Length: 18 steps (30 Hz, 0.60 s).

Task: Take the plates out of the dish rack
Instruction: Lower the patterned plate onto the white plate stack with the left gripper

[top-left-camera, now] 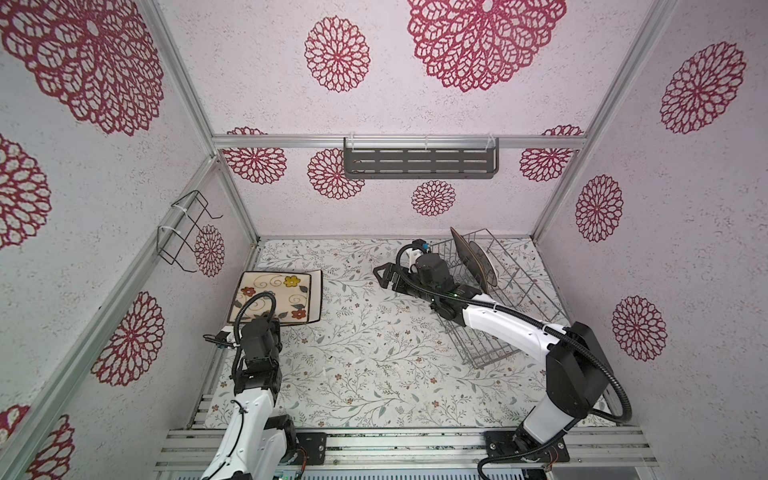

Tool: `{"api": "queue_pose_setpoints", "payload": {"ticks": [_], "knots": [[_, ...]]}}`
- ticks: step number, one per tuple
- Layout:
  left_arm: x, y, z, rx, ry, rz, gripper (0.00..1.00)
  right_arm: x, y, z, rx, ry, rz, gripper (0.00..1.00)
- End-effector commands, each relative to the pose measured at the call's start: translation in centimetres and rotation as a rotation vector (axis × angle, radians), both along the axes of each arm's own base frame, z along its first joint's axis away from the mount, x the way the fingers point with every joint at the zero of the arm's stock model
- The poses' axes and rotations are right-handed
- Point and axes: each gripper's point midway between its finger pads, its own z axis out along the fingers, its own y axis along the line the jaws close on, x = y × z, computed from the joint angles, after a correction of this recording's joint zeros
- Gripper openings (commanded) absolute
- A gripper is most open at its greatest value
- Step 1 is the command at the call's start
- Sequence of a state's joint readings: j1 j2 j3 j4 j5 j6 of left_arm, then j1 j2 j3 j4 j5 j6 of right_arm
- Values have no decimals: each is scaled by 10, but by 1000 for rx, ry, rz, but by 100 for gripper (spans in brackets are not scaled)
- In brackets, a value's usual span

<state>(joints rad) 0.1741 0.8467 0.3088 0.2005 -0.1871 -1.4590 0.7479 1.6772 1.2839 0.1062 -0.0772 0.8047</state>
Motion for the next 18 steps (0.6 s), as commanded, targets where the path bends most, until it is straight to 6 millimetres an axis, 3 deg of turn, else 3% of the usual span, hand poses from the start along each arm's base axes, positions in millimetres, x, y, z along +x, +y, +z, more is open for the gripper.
{"api": "queue_pose_setpoints", "payload": {"ticks": [1,18], "knots": [[18,4,95,63,-359,-24,0,-3,15,16,24,-23,59,99],[43,11,74,56,-376,-73,0,-6,55,0,25,26,133,99]]}}
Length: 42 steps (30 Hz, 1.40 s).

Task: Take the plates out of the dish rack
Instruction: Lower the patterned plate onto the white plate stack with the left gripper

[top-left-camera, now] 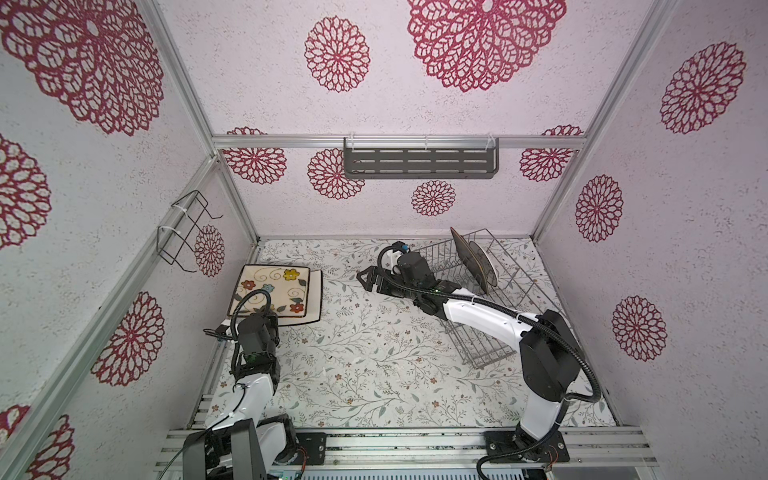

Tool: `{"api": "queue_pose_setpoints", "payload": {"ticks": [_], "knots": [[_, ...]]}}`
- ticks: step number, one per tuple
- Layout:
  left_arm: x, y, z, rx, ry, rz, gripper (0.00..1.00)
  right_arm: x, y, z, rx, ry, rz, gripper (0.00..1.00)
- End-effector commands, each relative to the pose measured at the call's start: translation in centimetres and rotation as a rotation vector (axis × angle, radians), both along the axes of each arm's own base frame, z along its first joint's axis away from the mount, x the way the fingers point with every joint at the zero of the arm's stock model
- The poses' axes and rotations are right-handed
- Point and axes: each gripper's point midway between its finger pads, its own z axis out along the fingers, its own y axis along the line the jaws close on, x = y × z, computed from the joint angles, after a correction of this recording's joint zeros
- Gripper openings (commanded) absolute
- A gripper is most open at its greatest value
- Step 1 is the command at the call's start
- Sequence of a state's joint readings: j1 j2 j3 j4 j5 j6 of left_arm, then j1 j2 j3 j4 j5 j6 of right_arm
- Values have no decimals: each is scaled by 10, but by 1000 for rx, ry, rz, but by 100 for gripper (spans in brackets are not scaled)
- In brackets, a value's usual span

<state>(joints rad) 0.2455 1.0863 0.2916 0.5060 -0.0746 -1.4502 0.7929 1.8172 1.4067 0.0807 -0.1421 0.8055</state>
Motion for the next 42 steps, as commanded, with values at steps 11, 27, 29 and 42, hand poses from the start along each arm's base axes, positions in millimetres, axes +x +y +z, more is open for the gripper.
{"api": "queue_pose_setpoints", "payload": {"ticks": [11,27,29,42], "knots": [[33,-2,71,23,-361,-80,0,-7,19,11,30,5,31,99],[40,3,41,-3,-259,-66,0,-9,35,7,28,19,62,99],[43,2,39,-7,-258,-74,0,-9,36,7,28,21,67,99],[47,4,24,-30,-238,-68,0,-10,39,3,17,28,73,99]]}}
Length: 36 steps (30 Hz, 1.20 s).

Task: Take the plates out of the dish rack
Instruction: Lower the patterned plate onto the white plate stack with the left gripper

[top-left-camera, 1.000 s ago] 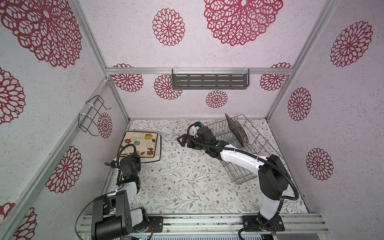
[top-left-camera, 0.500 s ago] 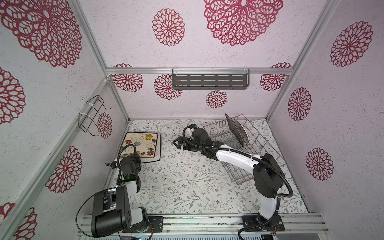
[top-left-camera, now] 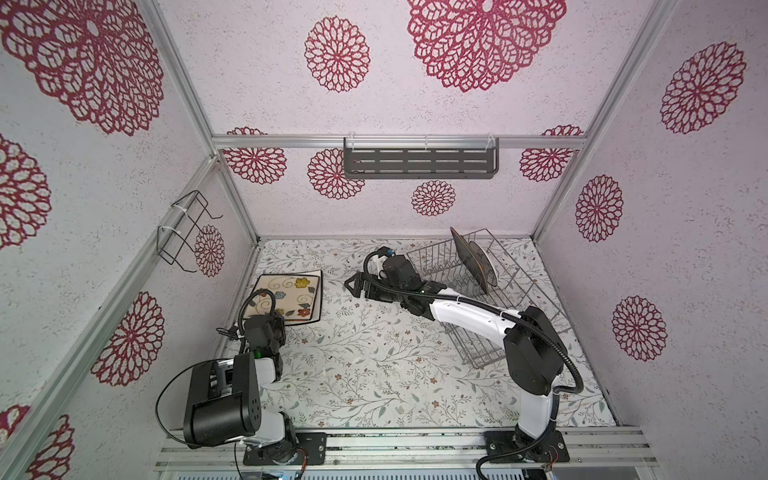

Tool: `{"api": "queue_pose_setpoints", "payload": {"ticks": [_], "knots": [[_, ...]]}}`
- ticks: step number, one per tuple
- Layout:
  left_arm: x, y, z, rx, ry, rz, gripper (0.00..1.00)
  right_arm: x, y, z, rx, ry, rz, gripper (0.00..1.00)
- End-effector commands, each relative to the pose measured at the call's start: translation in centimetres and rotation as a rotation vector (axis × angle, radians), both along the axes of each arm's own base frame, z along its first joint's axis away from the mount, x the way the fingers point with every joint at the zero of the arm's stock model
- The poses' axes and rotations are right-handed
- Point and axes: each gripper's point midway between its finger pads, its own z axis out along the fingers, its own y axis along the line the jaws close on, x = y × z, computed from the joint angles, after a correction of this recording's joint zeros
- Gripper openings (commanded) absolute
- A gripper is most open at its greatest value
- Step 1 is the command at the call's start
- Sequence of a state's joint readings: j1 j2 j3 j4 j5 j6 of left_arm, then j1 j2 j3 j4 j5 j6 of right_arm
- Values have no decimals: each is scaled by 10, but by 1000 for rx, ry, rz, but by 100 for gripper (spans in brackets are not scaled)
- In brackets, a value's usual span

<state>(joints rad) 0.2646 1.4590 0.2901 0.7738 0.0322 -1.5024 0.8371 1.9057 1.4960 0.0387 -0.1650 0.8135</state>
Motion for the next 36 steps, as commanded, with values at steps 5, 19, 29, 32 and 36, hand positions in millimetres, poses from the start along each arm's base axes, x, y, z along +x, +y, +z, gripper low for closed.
{"api": "queue_pose_setpoints", "payload": {"ticks": [5,19,29,32,36], "knots": [[25,10,87,66,-310,11,0,1,8,19,38,-11,12,99],[28,10,83,59,-299,6,0,-1,11,9,31,4,24,99],[32,8,72,36,-272,-6,0,-3,11,9,35,10,32,99],[32,8,66,26,-255,-5,0,-2,11,6,28,9,29,99],[33,8,61,15,-241,-6,0,-2,10,2,22,16,25,99]]}}
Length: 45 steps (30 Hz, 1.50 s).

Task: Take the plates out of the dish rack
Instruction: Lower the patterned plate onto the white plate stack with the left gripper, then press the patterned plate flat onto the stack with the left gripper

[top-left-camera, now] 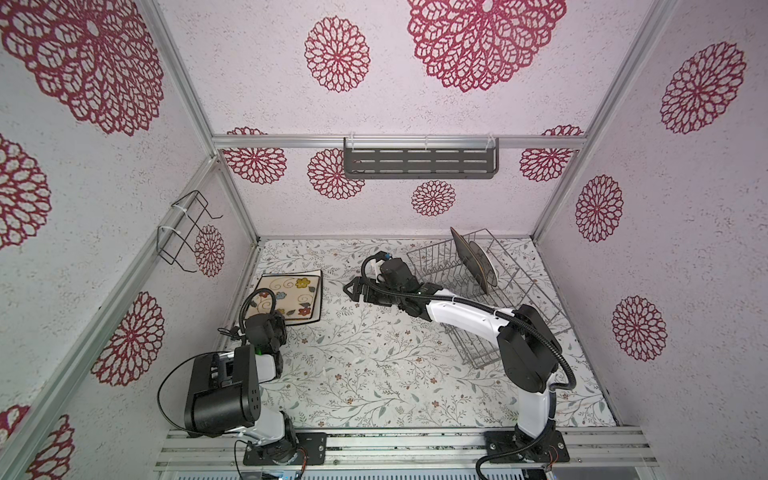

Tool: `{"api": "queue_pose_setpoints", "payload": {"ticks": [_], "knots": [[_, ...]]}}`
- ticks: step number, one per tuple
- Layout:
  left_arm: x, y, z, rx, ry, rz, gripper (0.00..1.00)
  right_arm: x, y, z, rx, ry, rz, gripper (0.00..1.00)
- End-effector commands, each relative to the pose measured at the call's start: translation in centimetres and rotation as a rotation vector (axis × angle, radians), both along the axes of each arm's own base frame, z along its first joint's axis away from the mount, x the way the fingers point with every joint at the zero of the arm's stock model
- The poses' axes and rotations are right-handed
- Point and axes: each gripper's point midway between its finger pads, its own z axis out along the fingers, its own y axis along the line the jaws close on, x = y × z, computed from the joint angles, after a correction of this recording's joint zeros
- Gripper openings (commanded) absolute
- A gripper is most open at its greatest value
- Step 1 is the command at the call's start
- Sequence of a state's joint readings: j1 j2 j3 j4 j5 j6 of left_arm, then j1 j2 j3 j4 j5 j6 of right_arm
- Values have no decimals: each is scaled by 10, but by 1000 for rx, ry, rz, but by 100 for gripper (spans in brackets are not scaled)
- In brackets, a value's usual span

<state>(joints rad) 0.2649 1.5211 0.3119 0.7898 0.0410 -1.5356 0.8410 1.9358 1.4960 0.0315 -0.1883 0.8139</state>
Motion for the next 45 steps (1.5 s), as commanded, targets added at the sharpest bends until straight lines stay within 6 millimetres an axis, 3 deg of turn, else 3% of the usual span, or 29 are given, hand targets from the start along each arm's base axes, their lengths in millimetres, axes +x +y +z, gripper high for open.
{"api": "queue_pose_setpoints", "payload": {"ticks": [1,10,26,45], "knots": [[27,7,71,53,-254,-9,0,2,5,20,43,-16,2,99],[27,4,54,15,-178,-23,0,-2,6,17,40,-9,19,99],[15,3,49,-7,-82,-9,39,-7,2,21,47,-11,23,99],[21,-15,32,-72,61,-129,58,-17,-14,27,54,-25,-5,99]]}}
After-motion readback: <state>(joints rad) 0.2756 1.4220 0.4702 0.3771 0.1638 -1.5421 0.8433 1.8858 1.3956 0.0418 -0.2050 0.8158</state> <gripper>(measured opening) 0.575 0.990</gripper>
